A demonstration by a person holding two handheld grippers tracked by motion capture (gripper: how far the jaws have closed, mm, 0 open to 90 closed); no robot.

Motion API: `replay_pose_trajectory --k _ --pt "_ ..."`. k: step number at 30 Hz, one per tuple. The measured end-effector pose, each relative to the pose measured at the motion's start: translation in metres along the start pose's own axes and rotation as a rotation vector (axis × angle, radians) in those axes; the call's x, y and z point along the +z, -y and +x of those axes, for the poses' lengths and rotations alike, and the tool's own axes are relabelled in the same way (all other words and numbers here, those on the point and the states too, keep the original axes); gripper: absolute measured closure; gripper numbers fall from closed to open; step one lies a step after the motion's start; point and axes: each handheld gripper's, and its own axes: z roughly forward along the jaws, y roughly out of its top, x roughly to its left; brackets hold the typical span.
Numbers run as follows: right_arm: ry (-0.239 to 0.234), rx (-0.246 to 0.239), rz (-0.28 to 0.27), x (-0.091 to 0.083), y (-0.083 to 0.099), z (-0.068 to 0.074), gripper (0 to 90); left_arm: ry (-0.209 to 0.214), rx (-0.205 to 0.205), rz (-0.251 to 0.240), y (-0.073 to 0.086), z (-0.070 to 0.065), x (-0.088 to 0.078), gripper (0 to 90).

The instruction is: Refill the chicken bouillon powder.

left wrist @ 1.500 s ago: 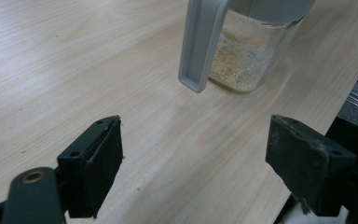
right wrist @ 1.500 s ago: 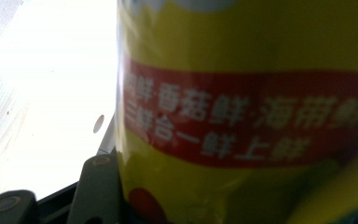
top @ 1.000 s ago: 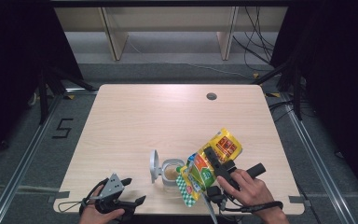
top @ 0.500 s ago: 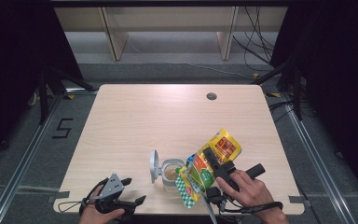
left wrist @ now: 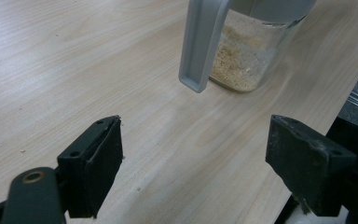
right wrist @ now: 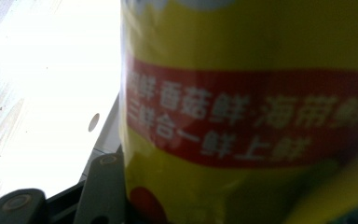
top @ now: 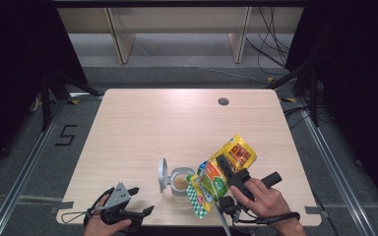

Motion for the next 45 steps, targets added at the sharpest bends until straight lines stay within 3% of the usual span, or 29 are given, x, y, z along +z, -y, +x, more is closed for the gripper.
replay_pose_trajectory --k 1,4,6,7,8,10,14,17,21,22,23,28,29,31,32,33,34,38,39,40,45 --pt "-0.003 0.004 0.008 -0.0007 -0.0003 0.0001 51.5 0.003 -0.022 -0.003 0.0004 -0.0016 0.0003 18.2" --pt "0.008 0.015 -0.001 -0.0006 -0.0004 0.0009 51.5 0.005 -0.023 -0.003 0.0 -0.0016 0.0005 18.2" --pt "-0.01 0.013 0.01 -0.0004 -0.0009 0.0009 51.5 0.002 -0.007 -0.007 0.0003 -0.0011 0.0007 18.2" --pt "-0.004 -0.015 0.002 0.0001 -0.0012 -0.0014 51.5 0.002 -0.006 -0.007 0.0003 -0.0011 0.0007 18.2" --pt "-0.008 0.014 0.007 -0.0001 -0.0009 0.0007 51.5 0.002 -0.006 -0.008 0.0001 -0.001 0.0006 18.2" --pt "-0.006 0.018 0.006 0.0005 -0.0009 0.0013 51.6 -0.002 0.004 0.005 -0.0003 -0.0004 0.0005 18.2" --pt "0.014 0.011 -0.003 0.001 -0.0009 0.0017 51.6 0.0 0.004 0.002 -0.0003 -0.0011 0.0003 18.2" --pt "-0.004 -0.007 0.007 0.0005 -0.0016 0.0002 51.6 -0.003 0.015 0.008 -0.0002 -0.0001 -0.0001 18.2" --pt "-0.004 0.001 0.002 0.0001 -0.0022 0.0011 51.6 -0.002 -0.015 0.007 -0.0001 -0.0015 0.0 18.2" --pt "-0.005 -0.069 0.015 -0.001 -0.0018 -0.0037 51.6 -0.006 -0.013 0.008 0.0002 -0.0015 -0.0001 18.2" --pt "-0.007 -0.072 0.019 -0.0018 -0.0029 -0.0037 51.6 -0.002 0.017 0.002 -0.0003 -0.0002 -0.0002 18.2" --pt "-0.011 -0.057 0.017 -0.0024 -0.0033 -0.0024 51.6 -0.006 0.017 0.007 -0.0005 0.0 -0.0006 18.2" --pt "-0.008 -0.077 0.017 -0.0028 -0.003 -0.0044 51.6 -0.011 0.016 0.003 -0.0005 -0.0004 -0.0008 18.2" --pt "-0.004 -0.073 0.016 -0.0029 -0.0023 -0.0045 51.6 -0.011 0.018 0.004 -0.0008 0.0 -0.0009 18.2" --pt "0.001 -0.012 -0.005 -0.0015 -0.0025 -0.0008 51.6 -0.014 0.016 0.004 -0.0008 -0.0001 -0.0004 18.2" --pt "0.002 -0.011 -0.003 -0.0015 -0.0019 -0.0006 51.6 -0.007 0.0 -0.004 -0.0002 -0.0012 0.0002 18.2" --pt "-0.011 -0.062 0.029 -0.0034 -0.0006 -0.0036 51.7 -0.01 0.023 0.011 -0.0004 0.0005 -0.0007 18.2" --pt "0.002 -0.02 -0.004 -0.004 -0.0011 -0.0009 51.6 -0.017 0.012 -0.005 -0.0003 -0.0004 0.0003 18.2" --pt "0.006 -0.076 0.01 -0.0052 -0.0003 -0.004 51.7 -0.006 0.005 0.002 -0.0002 -0.0007 -0.0005 18.2" --pt "-0.007 -0.078 0.016 -0.0059 -0.0009 -0.0044 51.7 -0.008 0.021 0.01 -0.0004 0.0003 -0.0013 18.2" --pt "-0.006 -0.078 0.017 -0.0076 -0.0003 -0.0043 51.7 -0.013 0.016 0.004 -0.0003 -0.0001 -0.0013 18.2"
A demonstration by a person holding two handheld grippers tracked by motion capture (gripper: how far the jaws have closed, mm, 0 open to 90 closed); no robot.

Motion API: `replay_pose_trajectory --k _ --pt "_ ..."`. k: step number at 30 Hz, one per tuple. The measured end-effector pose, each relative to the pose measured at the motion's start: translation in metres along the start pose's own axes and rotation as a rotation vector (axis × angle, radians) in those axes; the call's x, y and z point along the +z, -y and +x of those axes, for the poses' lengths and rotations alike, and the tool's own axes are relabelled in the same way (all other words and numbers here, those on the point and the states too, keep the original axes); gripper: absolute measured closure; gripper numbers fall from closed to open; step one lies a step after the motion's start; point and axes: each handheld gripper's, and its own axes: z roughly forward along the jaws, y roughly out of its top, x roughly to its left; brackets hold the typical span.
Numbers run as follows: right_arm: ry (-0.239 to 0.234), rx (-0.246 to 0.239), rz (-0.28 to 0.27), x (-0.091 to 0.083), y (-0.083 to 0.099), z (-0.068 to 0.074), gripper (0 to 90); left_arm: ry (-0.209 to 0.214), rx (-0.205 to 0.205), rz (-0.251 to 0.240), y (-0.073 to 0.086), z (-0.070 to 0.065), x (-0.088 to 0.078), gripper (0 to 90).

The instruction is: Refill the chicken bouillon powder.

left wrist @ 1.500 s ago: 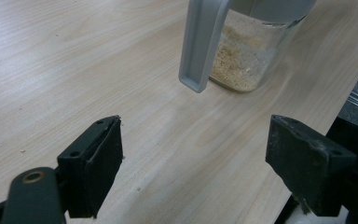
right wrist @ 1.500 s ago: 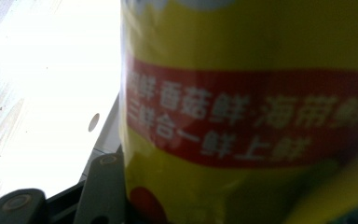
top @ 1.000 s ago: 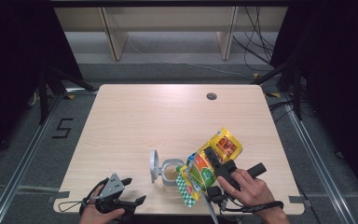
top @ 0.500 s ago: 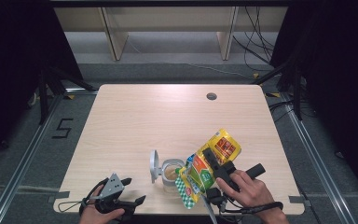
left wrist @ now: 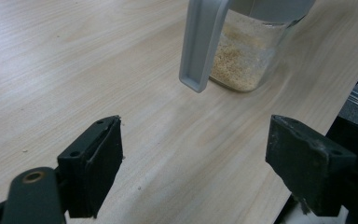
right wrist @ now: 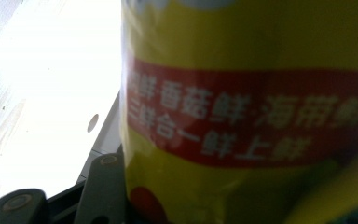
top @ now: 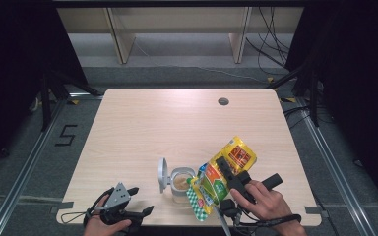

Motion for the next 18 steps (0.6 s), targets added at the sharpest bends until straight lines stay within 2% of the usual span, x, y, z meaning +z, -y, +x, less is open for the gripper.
replay_pose_trajectory --k 2,3,4,5,6,7,8,9,10,12,16,17,18 --pt "0.002 0.01 0.005 -0.0005 0.0006 0.0003 51.7 0.001 -0.011 -0.01 0.0 -0.0006 0.0014 18.2" --pt "0.007 0.07 -0.016 0.0011 -0.0003 0.0041 51.7 0.009 -0.039 -0.005 0.0004 -0.002 0.0017 18.2" --pt "-0.001 0.011 0.006 0.0002 0.0009 0.0005 51.7 0.009 -0.039 -0.005 0.0004 -0.002 0.0017 18.2" --pt "-0.001 0.011 0.006 0.0002 0.0009 0.0005 51.7 0.008 -0.033 0.0 0.0006 -0.0019 0.0014 18.2" --pt "0.001 0.007 0.004 0.0004 0.0006 0.0003 51.7 0.007 -0.002 0.002 -0.0001 -0.0002 0.0009 18.2" --pt "0.001 0.007 0.004 0.0004 0.0006 0.0003 51.7 0.007 -0.002 0.002 -0.0001 -0.0002 0.0009 18.2" --pt "0.001 0.008 0.002 0.0007 0.0005 0.0002 51.7 0.008 -0.031 0.003 0.0002 -0.0016 0.0012 18.2" --pt "0.003 0.006 0.0 0.001 0.0004 0.0002 51.7 0.008 -0.032 -0.002 0.0002 -0.0016 0.0016 18.2" --pt "0.001 -0.001 -0.002 0.0018 0.0002 -0.0003 51.7 0.004 -0.01 -0.001 0.0002 -0.0002 0.0012 18.2" --pt "0.003 -0.002 -0.002 0.0021 -0.0001 -0.0004 51.8 0.01 -0.034 0.0 0.0009 -0.0004 0.0011 18.2" --pt "0.002 -0.005 -0.003 0.0026 -0.0002 -0.0001 51.8 0.002 -0.005 0.005 0.0004 0.0015 0.001 18.2" --pt "0.002 -0.005 -0.003 0.0026 -0.0002 -0.0001 51.8 0.004 -0.038 0.003 0.0013 -0.0005 0.0015 18.2" --pt "0.001 -0.005 -0.005 0.0029 -0.0002 0.0005 51.8 0.009 -0.033 0.007 0.0007 -0.0002 0.0012 18.2"
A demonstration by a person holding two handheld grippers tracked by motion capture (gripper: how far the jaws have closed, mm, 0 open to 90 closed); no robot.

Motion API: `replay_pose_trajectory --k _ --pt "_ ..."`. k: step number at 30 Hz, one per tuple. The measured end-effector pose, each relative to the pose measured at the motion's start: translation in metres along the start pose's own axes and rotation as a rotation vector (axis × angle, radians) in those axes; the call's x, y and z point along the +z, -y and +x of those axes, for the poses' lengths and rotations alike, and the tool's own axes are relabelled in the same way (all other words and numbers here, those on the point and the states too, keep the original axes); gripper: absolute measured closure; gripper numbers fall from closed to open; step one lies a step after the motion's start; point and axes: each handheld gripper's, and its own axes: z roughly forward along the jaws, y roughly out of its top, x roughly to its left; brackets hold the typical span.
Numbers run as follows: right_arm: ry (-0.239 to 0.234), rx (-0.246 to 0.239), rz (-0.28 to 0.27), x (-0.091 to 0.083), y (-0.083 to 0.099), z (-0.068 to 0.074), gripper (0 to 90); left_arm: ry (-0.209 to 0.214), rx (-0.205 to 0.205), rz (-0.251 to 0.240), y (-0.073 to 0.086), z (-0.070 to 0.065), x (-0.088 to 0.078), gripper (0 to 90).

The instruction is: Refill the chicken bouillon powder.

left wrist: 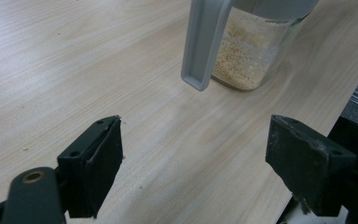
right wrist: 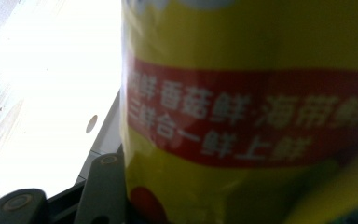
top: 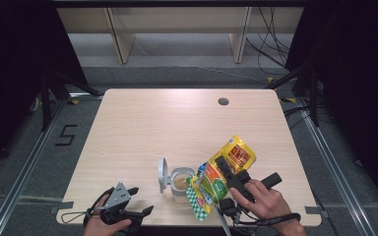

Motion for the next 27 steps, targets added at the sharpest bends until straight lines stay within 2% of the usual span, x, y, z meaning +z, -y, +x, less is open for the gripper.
replay_pose_trajectory --k 2,3,4,6,8,9,10,11,12,17,20,27 --pt "0.0 -0.001 0.0 0.0 0.0 0.0003 52.0 0.0 0.0 0.0 -0.0001 0.0 -0.0002 18.2" --pt "-0.003 0.001 0.004 0.0002 0.0 0.0009 52.1 -0.007 0.018 -0.025 0.0 0.0005 0.0 18.2" --pt "-0.004 0.0 0.003 0.0004 -0.0001 0.001 52.2 -0.003 0.022 -0.007 -0.0008 0.0012 -0.0015 18.2" --pt "-0.006 0.009 0.002 0.0011 -0.0003 0.0019 52.2 -0.008 0.03 -0.007 -0.001 0.002 -0.0013 18.2" --pt "-0.009 0.019 0.006 0.0009 -0.0004 0.0027 52.2 -0.011 0.023 -0.01 -0.0007 0.0011 -0.0012 18.2" --pt "-0.006 -0.002 -0.001 0.0016 -0.001 0.0013 52.2 -0.007 0.019 -0.016 -0.0003 0.0008 -0.0008 18.2" --pt "-0.004 -0.003 -0.002 0.0017 -0.0013 0.0012 52.2 -0.004 -0.004 -0.006 -0.0002 -0.0006 -0.0013 18.2" --pt "-0.004 -0.002 -0.004 0.0017 -0.0014 0.0011 52.2 0.003 -0.005 -0.01 -0.0003 -0.0003 -0.0009 18.2" --pt "-0.006 0.002 -0.004 0.0017 -0.0014 0.0014 52.2 -0.004 0.019 -0.009 -0.0009 0.0007 -0.0011 18.2" --pt "0.005 0.004 -0.014 0.0025 -0.0005 0.0023 52.2 -0.004 0.02 -0.02 -0.0007 0.0011 -0.0006 18.2" --pt "-0.003 0.005 0.002 0.0017 0.0001 0.0014 52.9 -0.008 0.025 -0.016 -0.0004 0.0017 -0.001 18.2" --pt "0.002 0.007 0.0 0.0018 0.0002 0.0007 53.0 -0.008 0.026 -0.019 -0.0007 0.0019 -0.0006 18.2"
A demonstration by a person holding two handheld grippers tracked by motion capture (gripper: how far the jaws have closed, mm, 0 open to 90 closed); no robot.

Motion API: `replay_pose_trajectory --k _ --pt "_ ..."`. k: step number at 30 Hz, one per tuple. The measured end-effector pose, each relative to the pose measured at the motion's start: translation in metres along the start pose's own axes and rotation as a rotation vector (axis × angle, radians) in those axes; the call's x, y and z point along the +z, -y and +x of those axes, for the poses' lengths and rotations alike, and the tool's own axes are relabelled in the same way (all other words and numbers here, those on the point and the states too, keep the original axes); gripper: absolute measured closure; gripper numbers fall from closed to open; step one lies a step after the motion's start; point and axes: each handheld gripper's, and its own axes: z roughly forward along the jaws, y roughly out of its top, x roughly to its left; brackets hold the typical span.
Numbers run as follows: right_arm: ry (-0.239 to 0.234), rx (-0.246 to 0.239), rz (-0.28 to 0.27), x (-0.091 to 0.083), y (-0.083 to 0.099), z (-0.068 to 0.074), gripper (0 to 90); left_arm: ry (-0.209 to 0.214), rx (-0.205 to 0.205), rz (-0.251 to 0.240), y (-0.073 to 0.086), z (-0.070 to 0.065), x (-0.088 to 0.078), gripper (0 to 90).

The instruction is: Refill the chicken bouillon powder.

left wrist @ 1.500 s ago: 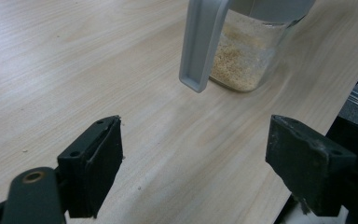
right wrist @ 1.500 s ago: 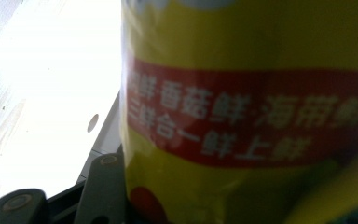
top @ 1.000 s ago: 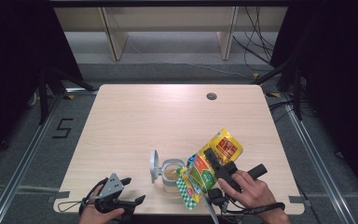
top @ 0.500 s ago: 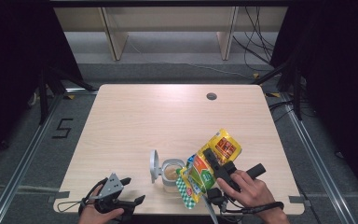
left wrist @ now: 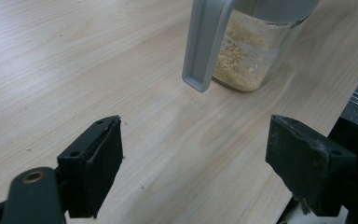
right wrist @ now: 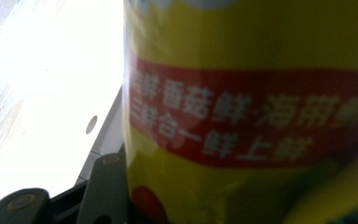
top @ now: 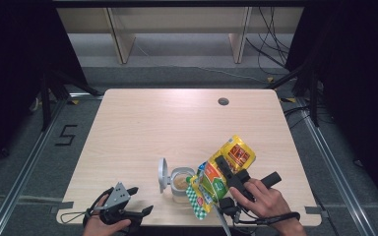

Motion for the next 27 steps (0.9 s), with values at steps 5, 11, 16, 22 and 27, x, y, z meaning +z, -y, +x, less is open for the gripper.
replay_pose_trajectory --k 5,11,16,22,27 --pt "-0.005 -0.002 0.002 0.0 -0.0004 0.0003 53.1 0.0 -0.002 0.002 0.0003 -0.0002 -0.0003 18.2" --pt "0.003 0.001 -0.002 0.0002 0.0001 -0.0004 53.2 -0.001 -0.002 0.003 0.0001 -0.0002 -0.0004 18.2" --pt "0.001 0.002 0.003 -0.0002 0.0007 -0.0012 53.2 -0.001 -0.002 -0.002 0.0003 -0.0001 0.0 18.2" --pt "-0.002 0.013 0.005 0.0008 0.0015 0.0005 53.2 -0.001 0.0 -0.001 0.0001 0.0 -0.0002 18.2" --pt "0.003 0.009 0.004 -0.0001 0.0012 -0.0011 53.2 -0.002 -0.009 -0.006 0.0002 0.0001 -0.0001 18.2"
